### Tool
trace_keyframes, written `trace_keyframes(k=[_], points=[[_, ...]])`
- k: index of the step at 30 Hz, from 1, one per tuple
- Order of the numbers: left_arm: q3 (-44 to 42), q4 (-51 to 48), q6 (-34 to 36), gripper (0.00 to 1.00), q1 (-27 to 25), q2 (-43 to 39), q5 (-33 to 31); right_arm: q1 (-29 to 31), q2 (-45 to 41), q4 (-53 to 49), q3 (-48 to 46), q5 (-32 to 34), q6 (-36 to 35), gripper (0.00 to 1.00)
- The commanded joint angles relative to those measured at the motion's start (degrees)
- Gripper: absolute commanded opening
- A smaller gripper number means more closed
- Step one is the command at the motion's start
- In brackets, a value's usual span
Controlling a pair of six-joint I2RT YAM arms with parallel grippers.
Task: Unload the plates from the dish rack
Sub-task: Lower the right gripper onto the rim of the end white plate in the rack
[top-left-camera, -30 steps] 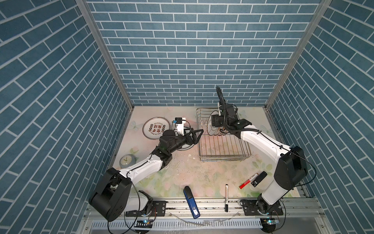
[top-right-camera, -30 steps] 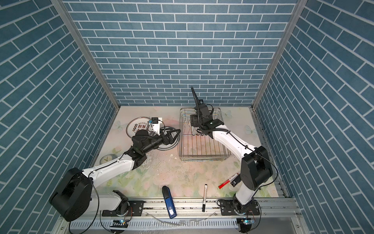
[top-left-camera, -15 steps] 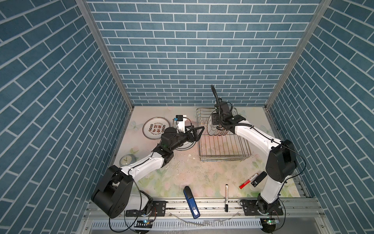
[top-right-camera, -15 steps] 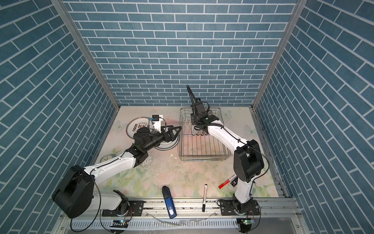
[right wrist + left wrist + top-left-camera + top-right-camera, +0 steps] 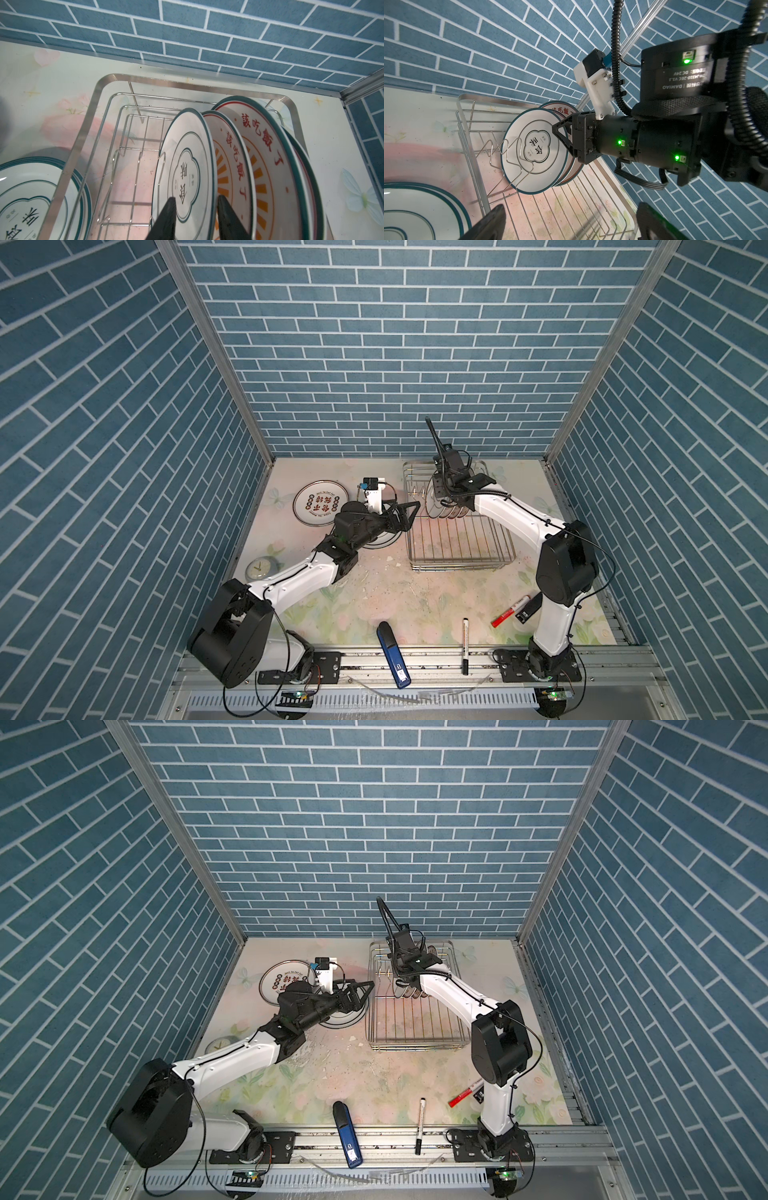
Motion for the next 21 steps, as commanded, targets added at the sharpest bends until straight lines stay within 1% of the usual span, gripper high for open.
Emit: trace_keyframes(k=[1,7,10,21], points=[[0.27,-0.02,0.73,1.00,-0.21,-0.32,-1.36,0.45,1.30,-1.98,3.03,1.83,1.11,0.33],[-0.60,0.40,0.79,1.00,-0.26,-0.65,-1.29,0.95,3.17,-2.95,5.05,5.30,1.12,0.30],[-1.28,0.53,0.55,1.00,-0.23,-0.90,-2.61,1.24,3.48,-2.34,5.10,8.37,1.21,0.28],[-1.10,-1.18,0.97,1.00,-0.24,-0.58,-2.67,1.30,4.95,-1.57,6.27,8.29,3.76,0.24]])
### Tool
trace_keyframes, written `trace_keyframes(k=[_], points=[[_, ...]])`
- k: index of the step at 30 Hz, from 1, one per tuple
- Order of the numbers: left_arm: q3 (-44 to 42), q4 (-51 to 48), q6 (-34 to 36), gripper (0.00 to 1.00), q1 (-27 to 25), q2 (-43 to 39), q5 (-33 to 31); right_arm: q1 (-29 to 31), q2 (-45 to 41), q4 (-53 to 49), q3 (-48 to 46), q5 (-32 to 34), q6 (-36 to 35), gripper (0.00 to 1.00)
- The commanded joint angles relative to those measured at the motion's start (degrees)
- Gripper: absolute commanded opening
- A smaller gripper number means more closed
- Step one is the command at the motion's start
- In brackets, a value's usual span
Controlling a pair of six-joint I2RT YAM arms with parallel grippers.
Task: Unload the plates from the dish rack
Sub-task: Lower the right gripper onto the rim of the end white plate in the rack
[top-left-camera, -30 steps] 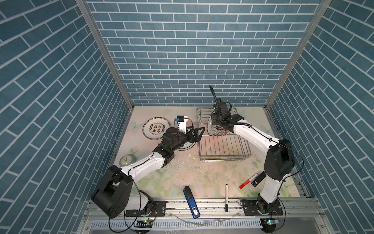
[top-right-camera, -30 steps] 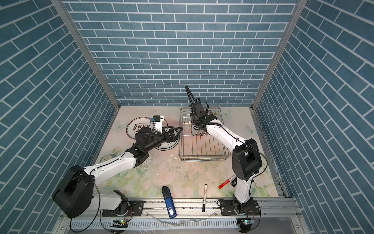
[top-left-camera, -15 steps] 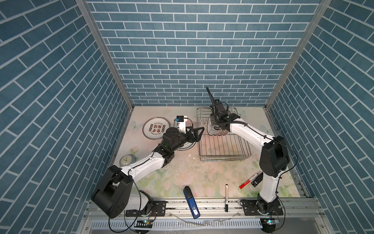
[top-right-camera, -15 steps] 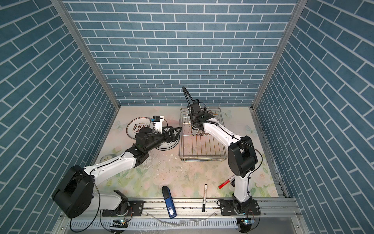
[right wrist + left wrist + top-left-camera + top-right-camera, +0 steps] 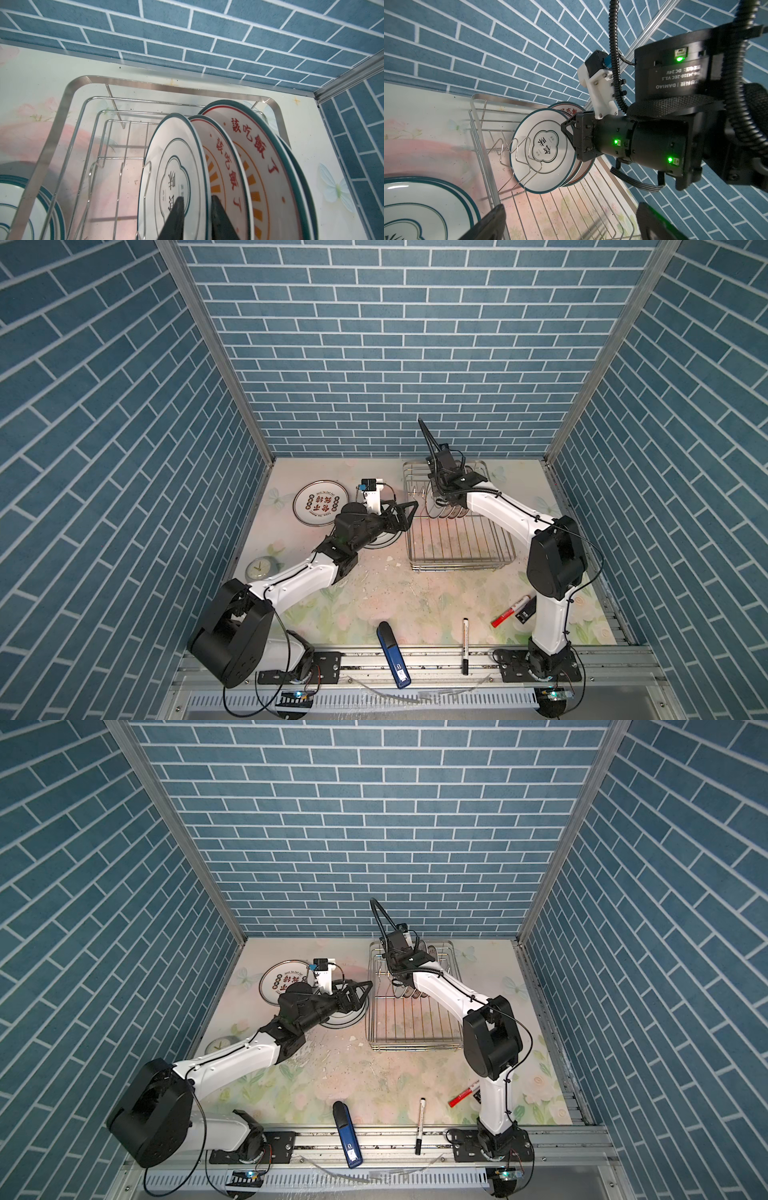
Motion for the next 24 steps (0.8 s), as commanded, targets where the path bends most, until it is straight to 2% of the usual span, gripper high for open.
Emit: trace_keyframes(k=[1,6,10,24], points=[[-0.45,-0.98,1.16,1.00,-0.17,-0.75,-0.11,0.31,1.32,0.11,2.62,1.43,2.82,0.24],[-1.94,0.24,0.84,1.00,-0.25,-0.80,-0.36,0.24,2.01,-0.12,2.92,2.80,3.09,0.21],[-2.30,0.86,0.72,1.00,-0.19,-0.56,-0.36,0.17,2.09,-0.53,3.17,2.88,3.18,0.13],[-4.00,0.81,0.73,1.00,-0.21,-2.10,-1.31,-0.33,1.85,-0.87,2.28,2.53,4.31,0.20]])
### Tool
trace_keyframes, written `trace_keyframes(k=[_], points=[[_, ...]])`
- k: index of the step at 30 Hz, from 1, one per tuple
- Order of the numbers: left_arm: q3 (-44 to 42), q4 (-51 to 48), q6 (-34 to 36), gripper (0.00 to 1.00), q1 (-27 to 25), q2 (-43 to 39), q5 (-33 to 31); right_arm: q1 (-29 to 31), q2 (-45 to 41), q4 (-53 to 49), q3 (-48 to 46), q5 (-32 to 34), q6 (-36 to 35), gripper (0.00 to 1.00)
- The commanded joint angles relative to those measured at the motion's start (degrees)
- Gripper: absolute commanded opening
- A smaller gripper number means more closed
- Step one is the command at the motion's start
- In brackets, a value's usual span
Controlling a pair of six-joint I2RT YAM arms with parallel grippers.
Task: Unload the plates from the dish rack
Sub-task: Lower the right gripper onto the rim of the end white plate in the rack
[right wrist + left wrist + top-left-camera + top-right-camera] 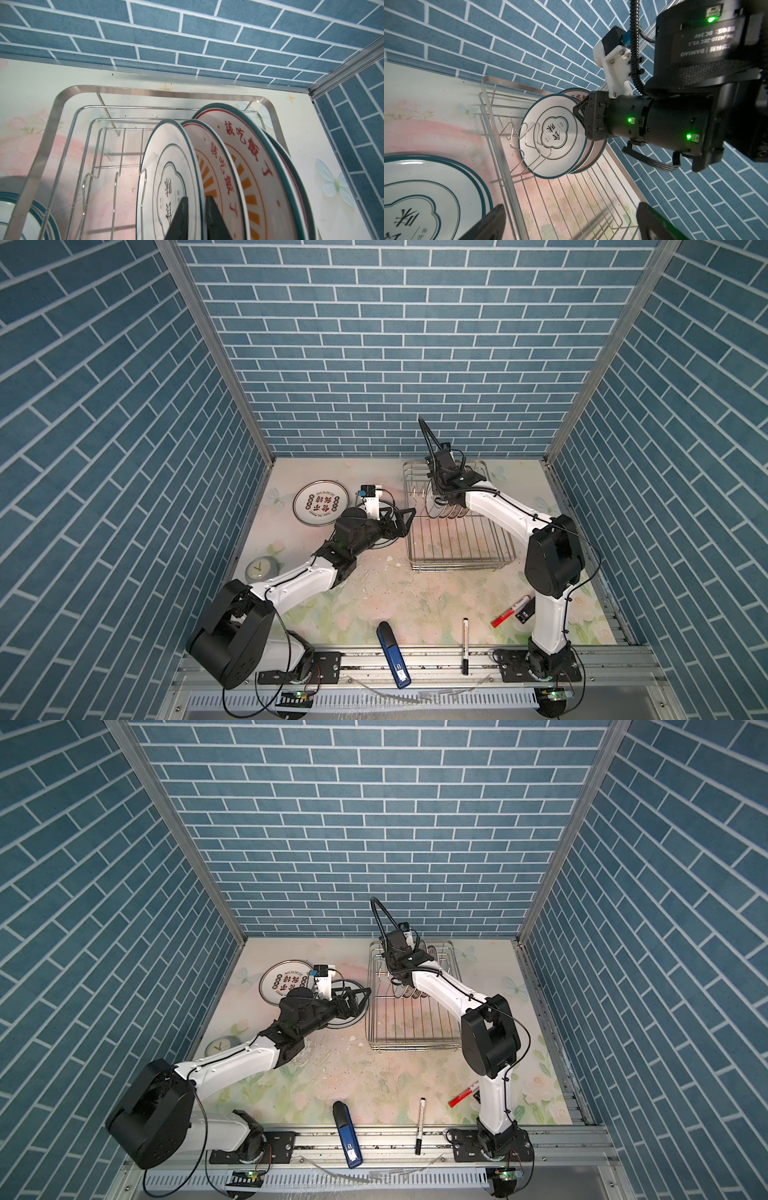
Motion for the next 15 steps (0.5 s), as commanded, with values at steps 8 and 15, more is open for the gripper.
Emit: trace_keyframes(k=[8,15], points=[[-0.73,0.82,0.40,1.00,-0.20,-1.38,-1.06,-0.90,0.28,0.18,-0.52,0.23,2.99,0.18],[-0.42,1.07,0.05,1.00,-0.21,-0.76,-0.86,-1.59,0.17,1.13,-1.33,-2.47,3.72,0.11]])
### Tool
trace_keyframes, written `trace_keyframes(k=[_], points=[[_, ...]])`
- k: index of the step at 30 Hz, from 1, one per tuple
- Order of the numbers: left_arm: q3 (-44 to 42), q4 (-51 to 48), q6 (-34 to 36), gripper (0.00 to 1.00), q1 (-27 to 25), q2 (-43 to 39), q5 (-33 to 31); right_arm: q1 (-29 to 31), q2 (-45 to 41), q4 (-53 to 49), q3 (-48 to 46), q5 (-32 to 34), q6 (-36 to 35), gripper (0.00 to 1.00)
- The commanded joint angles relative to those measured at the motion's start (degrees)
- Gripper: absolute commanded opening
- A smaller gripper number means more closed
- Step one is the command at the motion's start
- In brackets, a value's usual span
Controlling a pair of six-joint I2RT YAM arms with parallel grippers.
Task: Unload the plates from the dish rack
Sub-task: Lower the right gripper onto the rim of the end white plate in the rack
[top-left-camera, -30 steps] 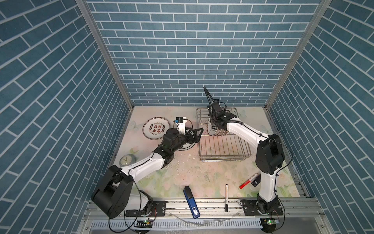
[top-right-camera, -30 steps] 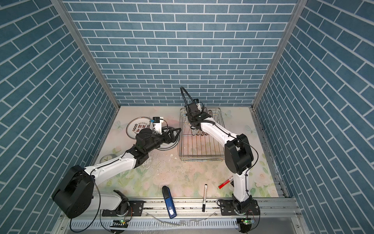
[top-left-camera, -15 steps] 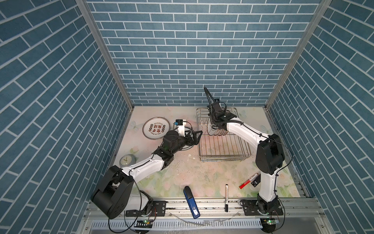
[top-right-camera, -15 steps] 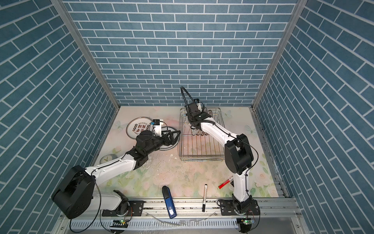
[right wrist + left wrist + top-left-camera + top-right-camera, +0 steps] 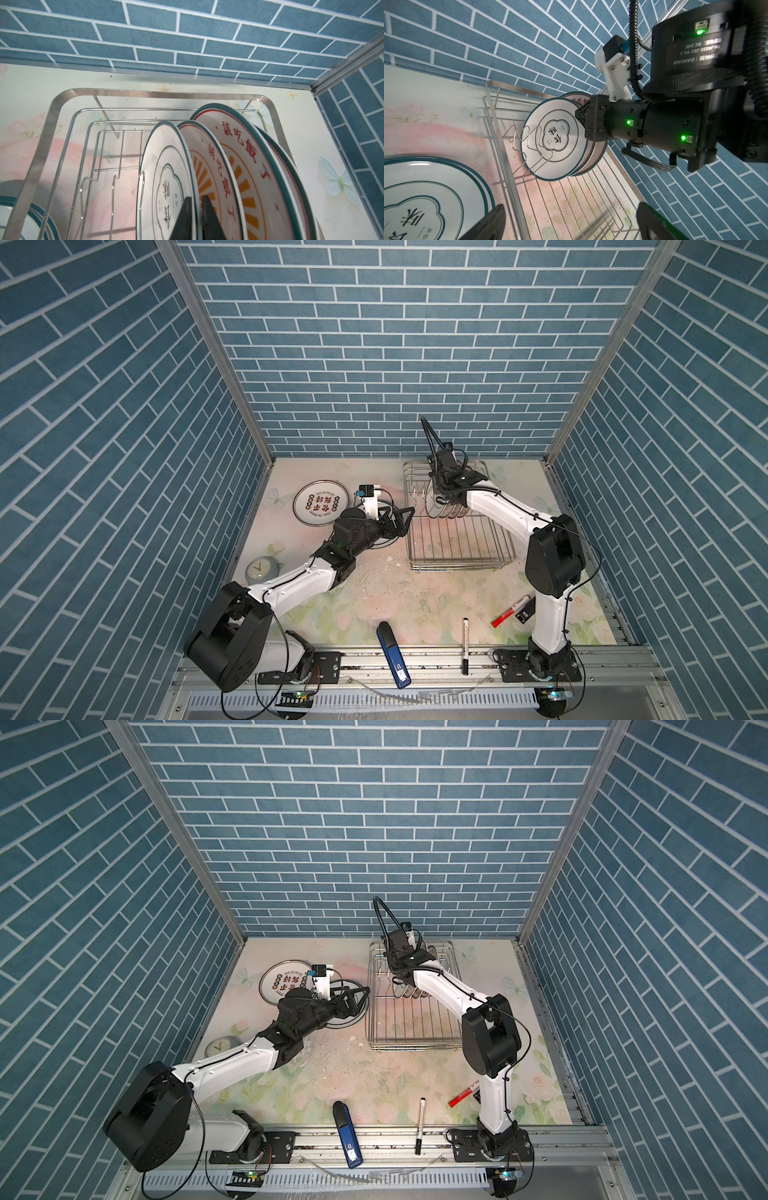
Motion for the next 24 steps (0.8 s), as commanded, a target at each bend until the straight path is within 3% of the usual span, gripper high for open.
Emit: trace_keyframes(k=[1,15,24], points=[[-0.38,1.30,0.14,1.00,-0.20,-0.04,0.19,-0.26,0.10,0.90,-1.29,-0.99,2.36,0.11],[-1.49,0.17,0.76,1.00,-0.17,-2.06,-1.74,1.35,-0.79,0.97,1.81,7.78,-4.32,0.05],[-2.20,-0.01,0.75,1.00,-0.23,-3.28,-2.17,2.59,-2.97,3.38,1.28,9.71,-8.45,0.01]])
